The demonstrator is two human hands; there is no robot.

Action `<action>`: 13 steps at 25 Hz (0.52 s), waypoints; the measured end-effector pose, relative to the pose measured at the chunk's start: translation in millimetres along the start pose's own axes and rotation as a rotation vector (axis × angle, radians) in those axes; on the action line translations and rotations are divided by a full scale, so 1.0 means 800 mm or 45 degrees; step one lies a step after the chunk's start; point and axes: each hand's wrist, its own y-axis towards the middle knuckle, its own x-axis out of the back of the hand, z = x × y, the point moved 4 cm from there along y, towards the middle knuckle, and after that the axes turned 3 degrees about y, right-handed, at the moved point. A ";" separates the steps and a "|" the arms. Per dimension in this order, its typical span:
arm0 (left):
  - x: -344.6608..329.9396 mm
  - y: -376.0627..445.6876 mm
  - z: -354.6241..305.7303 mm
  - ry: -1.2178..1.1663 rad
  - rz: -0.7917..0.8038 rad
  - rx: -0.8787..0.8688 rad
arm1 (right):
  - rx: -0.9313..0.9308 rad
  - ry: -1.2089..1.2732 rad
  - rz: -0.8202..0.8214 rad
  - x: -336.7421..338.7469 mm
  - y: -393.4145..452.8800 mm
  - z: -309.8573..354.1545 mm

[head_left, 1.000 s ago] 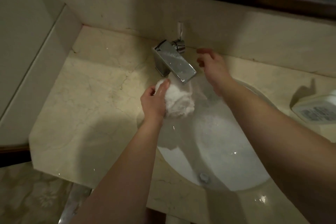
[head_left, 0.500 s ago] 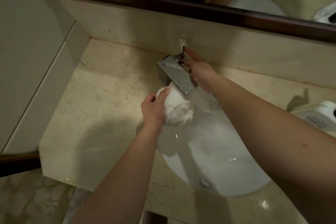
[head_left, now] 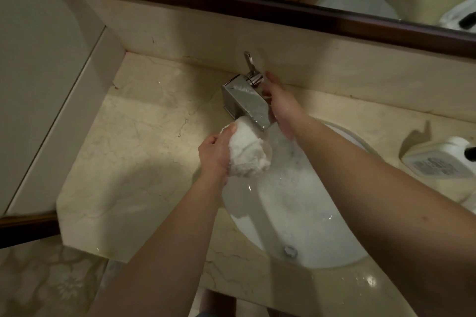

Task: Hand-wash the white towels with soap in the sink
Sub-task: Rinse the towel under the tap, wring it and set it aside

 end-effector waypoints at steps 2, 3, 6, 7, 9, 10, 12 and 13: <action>0.003 -0.006 0.004 -0.043 0.042 0.062 | -0.046 0.040 -0.074 0.016 -0.013 -0.015; 0.006 -0.011 0.006 -0.047 0.059 0.085 | -0.071 0.020 -0.084 0.024 -0.021 -0.023; 0.011 -0.032 0.014 0.002 0.125 0.180 | -0.186 -0.038 -0.003 0.040 -0.059 -0.049; 0.012 -0.041 0.015 0.029 0.131 0.202 | -0.230 -0.046 0.024 0.041 -0.077 -0.056; 0.011 -0.059 0.012 0.097 0.154 0.184 | -0.277 -0.067 0.049 0.042 -0.113 -0.063; 0.008 -0.065 0.011 0.153 0.177 0.156 | -0.297 -0.068 0.029 0.044 -0.128 -0.067; 0.000 -0.085 0.002 0.274 0.231 0.103 | -0.324 -0.076 -0.043 0.050 -0.162 -0.067; -0.005 -0.098 -0.005 0.297 0.266 0.080 | -0.323 -0.079 -0.080 0.053 -0.180 -0.063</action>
